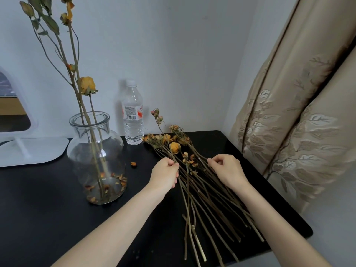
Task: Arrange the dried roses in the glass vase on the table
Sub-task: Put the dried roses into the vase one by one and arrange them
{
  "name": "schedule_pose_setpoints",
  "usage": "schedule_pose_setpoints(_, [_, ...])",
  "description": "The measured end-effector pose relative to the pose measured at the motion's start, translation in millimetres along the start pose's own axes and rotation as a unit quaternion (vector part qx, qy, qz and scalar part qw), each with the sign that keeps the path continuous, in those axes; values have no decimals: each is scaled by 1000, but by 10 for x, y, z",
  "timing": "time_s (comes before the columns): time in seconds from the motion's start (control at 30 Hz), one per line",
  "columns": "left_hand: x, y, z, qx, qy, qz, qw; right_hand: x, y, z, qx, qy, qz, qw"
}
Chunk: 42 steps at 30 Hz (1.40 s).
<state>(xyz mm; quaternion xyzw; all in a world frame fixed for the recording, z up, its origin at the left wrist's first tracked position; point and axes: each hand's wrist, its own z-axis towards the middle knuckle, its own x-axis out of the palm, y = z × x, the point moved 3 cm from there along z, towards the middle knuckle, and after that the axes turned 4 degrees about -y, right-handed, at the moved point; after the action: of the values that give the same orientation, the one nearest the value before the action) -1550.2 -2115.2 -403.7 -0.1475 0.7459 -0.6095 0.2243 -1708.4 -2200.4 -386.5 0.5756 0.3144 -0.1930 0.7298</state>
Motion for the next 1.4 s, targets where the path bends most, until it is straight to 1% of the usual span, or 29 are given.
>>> schedule_pose_setpoints(0.27, [-21, 36, 12, -2, 8, -7, 1000, -63, 9, -16, -11, -44, 48, 998])
schedule_pose_setpoints(0.4, [-2, 72, 21, -11, 9, -9, 1000, -32, -20, -8, 7, 5, 1, 1000])
schedule_pose_setpoints(0.47, [4, 92, 21, -15, 12, -9, 1000, -7, -45, -15, 17, 16, -9, 1000])
schedule_pose_setpoints(0.6, [-7, 114, 11, -15, 13, -8, 1000, 37, -58, -57, 25, 9, -3, 1000])
schedule_pose_setpoints(0.73, [-29, 110, 13, -11, 10, -4, 1000, 55, -3, -87, -2, -6, 23, 1000])
schedule_pose_setpoints(0.8, [-39, 111, 16, -14, 8, -8, 1000, 44, 20, -85, -1, -7, 44, 999])
schedule_pose_setpoints(0.97, [-57, 113, 17, -14, 3, -10, 1000, 50, -4, -42, 43, 2, 80, 996])
schedule_pose_setpoints(1.1, [-65, 112, 12, -12, 3, -9, 1000, 68, -57, -13, 94, 10, 140, 986])
schedule_pose_setpoints(1.23, [-66, 110, 3, -10, 4, -10, 1000, 77, -79, -3, 137, 42, 186, 972])
schedule_pose_setpoints(1.4, [-71, 121, -11, -9, 5, -11, 1000, 91, -63, -43, 161, 86, 157, 971])
